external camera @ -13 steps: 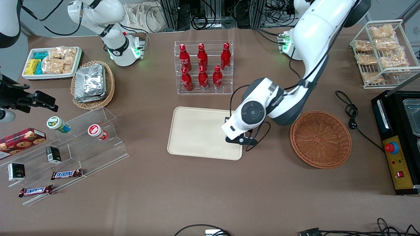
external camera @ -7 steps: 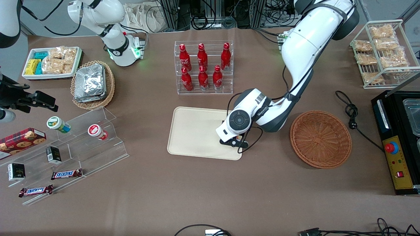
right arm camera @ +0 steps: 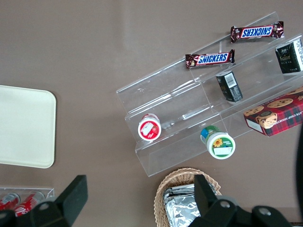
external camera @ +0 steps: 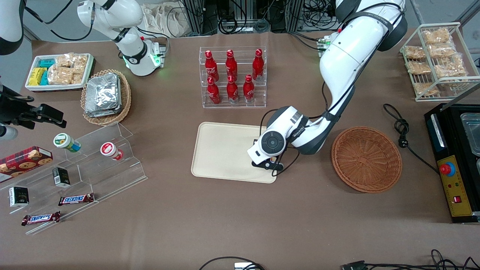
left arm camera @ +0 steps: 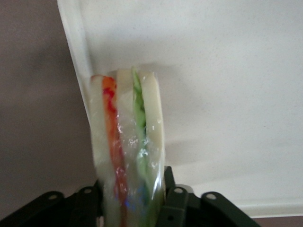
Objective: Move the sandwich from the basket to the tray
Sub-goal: 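Lower the sandwich onto the tray and open the left gripper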
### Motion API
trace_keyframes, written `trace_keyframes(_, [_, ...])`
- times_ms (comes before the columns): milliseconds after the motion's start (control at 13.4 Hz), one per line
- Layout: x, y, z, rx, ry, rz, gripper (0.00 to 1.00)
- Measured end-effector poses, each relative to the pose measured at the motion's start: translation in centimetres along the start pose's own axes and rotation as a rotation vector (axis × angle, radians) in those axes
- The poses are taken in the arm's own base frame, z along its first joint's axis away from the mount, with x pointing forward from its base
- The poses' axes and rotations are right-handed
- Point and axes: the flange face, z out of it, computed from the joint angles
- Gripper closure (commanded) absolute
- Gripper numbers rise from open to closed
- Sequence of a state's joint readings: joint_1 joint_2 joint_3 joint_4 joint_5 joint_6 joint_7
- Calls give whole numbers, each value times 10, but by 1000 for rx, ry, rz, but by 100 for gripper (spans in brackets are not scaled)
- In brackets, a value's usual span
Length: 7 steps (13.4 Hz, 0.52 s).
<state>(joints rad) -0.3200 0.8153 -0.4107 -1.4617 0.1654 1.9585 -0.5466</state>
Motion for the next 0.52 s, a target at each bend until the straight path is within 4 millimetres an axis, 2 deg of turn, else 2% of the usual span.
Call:
trace_keyframes(75, [2, 0, -6, -6, 11, -3, 0])
trace_keyframes(224, [9, -5, -34, -13, 37, -15, 0])
trace_keyframes(374, [11, -21, -78, 3, 30, -39, 0])
trace_keyframes(524, [7, -46, -135, 19, 31, -59, 0])
